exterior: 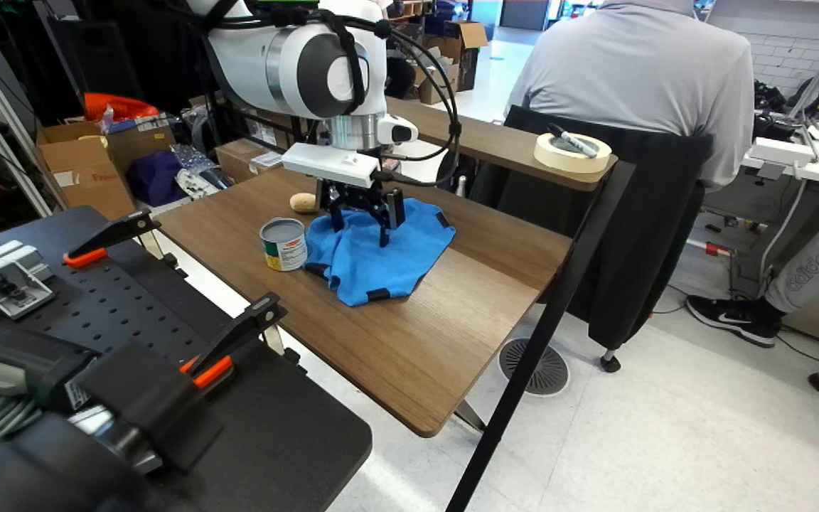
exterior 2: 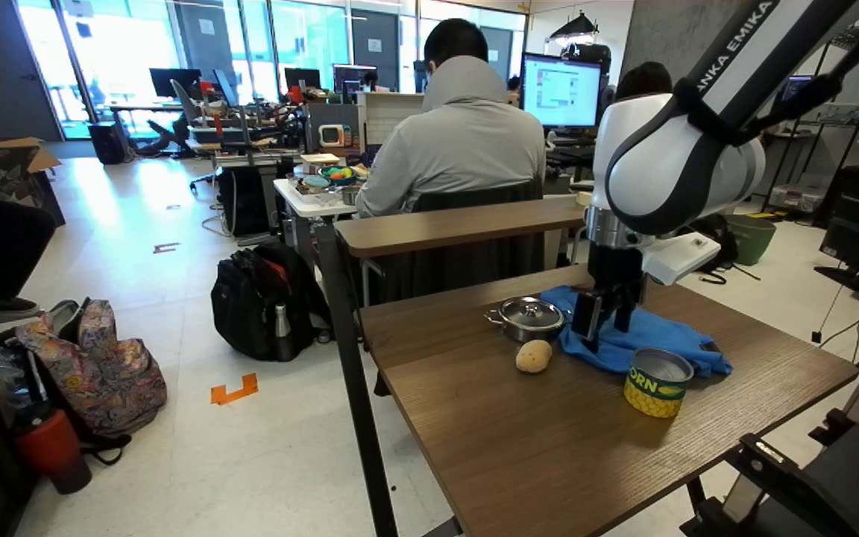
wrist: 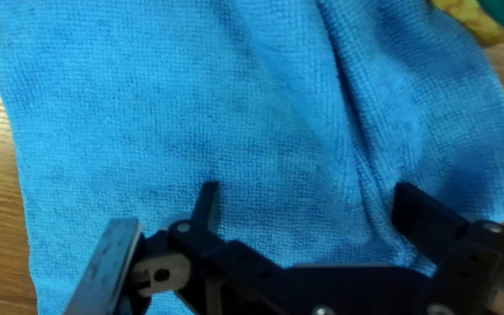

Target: Slide the blue towel slightly to the right.

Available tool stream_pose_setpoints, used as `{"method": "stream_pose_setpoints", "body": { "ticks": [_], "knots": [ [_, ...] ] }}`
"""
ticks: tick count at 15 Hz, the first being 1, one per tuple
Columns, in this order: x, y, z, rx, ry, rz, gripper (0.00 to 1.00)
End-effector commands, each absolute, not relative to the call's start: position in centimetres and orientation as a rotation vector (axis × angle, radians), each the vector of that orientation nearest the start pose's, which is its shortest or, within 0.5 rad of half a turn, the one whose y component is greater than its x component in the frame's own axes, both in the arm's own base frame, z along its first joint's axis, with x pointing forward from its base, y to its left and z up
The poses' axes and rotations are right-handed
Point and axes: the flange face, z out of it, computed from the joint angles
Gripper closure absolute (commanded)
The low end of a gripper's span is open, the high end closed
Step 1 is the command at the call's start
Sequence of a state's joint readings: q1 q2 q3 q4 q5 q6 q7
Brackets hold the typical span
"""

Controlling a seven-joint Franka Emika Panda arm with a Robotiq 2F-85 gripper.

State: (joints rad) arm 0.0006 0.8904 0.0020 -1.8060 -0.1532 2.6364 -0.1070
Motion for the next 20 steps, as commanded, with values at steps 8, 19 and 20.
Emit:
{"method": "stream_pose_setpoints", "body": {
  "ticks": [8,19,20],
  "knots": [
    [65.5,-3.9,3.7,-3.157,-0.219,0.165,0.00],
    [67.5,-12.2,3.4,-3.112,0.066,0.184,0.00],
    [67.6,-12.8,3.5,-3.113,0.083,0.173,0.00]
  ]
}}
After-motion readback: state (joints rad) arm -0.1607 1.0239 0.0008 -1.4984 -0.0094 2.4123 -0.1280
